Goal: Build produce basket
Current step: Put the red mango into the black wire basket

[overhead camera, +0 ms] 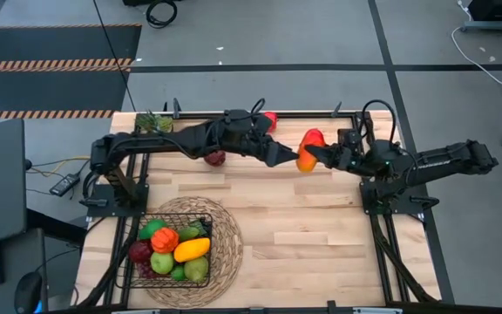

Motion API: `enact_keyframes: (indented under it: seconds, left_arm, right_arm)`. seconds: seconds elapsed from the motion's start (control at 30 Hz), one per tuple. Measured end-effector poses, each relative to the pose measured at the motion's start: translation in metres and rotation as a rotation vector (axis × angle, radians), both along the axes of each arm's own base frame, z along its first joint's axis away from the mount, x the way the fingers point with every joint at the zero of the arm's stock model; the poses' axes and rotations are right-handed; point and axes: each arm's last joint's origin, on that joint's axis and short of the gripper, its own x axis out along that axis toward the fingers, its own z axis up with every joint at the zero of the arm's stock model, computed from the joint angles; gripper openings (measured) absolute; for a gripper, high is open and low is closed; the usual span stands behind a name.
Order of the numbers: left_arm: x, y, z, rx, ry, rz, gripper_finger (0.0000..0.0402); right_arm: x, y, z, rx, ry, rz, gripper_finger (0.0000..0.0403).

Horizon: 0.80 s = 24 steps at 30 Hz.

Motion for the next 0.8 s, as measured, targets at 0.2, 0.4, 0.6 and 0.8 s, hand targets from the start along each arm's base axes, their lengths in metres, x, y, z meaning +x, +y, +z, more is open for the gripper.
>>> enact_keyframes:
  seconds: [0.2,0.4,0.6,0.8]
  left_arm:
    - [0.006,-0.003,-0.007,-0.012,0.013,0.012,0.0315]
    - [0.007,-0.002,-0.007,-0.013,0.0,0.06,0.0313]
    - [0.007,-0.007,-0.007,-0.023,0.002,0.07,0.0312]
    - [0.008,-0.008,-0.003,-0.016,-0.034,0.088,0.0311]
  right_arm:
    - [0.007,0.0,-0.003,0.008,0.0,-0.02,0.0266]
    - [0.012,0.0,-0.004,0.012,-0.018,-0.028,0.0266]
    - [0.014,-0.001,-0.005,0.018,-0.017,-0.033,0.0266]
    - [0.016,0.0,-0.003,0.028,-0.067,-0.031,0.0266]
